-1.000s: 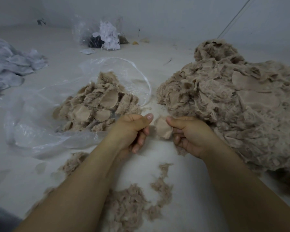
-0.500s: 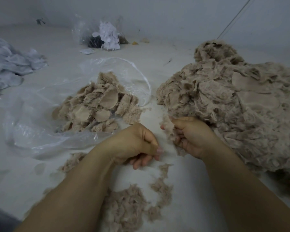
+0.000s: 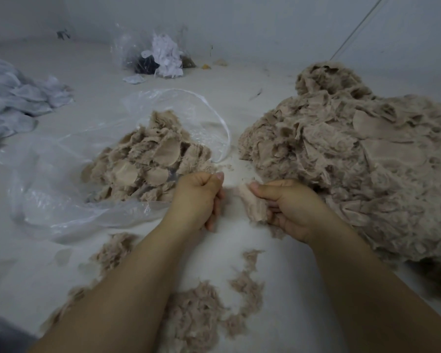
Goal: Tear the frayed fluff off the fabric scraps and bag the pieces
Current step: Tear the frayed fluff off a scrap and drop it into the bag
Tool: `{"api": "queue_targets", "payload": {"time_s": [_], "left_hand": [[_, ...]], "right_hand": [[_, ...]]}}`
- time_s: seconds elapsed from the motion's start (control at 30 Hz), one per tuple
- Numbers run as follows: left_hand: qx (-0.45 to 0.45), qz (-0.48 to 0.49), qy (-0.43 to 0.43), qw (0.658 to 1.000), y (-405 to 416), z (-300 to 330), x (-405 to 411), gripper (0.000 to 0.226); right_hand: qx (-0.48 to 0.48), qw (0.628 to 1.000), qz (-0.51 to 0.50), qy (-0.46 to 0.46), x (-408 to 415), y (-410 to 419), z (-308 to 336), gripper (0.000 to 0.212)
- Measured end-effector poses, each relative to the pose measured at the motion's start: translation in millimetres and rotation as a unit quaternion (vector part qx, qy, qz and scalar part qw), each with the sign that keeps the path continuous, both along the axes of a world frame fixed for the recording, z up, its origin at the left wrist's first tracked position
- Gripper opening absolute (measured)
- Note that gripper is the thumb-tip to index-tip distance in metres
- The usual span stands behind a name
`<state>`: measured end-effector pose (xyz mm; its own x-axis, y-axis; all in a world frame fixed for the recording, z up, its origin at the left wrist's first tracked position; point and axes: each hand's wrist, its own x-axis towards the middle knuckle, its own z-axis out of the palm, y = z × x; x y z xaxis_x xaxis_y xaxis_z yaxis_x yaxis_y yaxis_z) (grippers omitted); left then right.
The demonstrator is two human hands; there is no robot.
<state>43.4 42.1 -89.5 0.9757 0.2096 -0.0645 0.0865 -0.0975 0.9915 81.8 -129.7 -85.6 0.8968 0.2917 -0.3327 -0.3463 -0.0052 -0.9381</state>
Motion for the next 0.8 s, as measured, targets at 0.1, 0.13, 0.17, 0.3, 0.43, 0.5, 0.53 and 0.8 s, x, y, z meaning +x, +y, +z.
{"api": "queue_targets", "payload": {"time_s": [0.1,0.13,0.17,0.3,0.43,0.5,0.53,0.8], "left_hand": [[0.024,-0.074,0.037,0.996,-2.9,5.1,-4.9,0.055],[0.046,-0.103,0.049,0.992,-4.6,6.1,-6.1,0.062],[0.067,-0.126,0.05,0.989,-6.5,5.6,-6.7,0.065],[0.053,-0.138,0.041,0.988,-7.8,2.0,-5.8,0.048],[-0.069,-0.118,0.051,0.989,-1.3,3.9,-2.5,0.041],[-0.037,-0.16,0.06,0.985,-0.7,6.0,-4.9,0.045],[0.014,-0.19,0.065,0.979,-1.6,5.5,-7.1,0.048],[-0.257,0.038,-0.158,0.953,-2.4,9.3,12.4,0.033]], "right_hand": [[0.005,1.0,0.005,-0.008,-0.7,0.9,0.4,0.021],[0.003,1.0,0.008,-0.016,-1.6,1.8,0.8,0.022],[0.002,1.0,0.01,-0.024,-1.7,2.1,0.1,0.023],[-0.003,0.999,0.014,-0.032,-0.6,1.8,-1.9,0.038],[0.009,1.0,-0.019,-0.015,0.7,1.3,-1.4,0.038],[0.025,0.999,-0.024,-0.013,0.8,0.4,-0.1,0.029],[0.021,0.999,-0.015,-0.021,-0.3,1.3,0.1,0.028],[0.058,0.996,-0.059,0.038,1.8,3.1,5.7,0.049]]}}
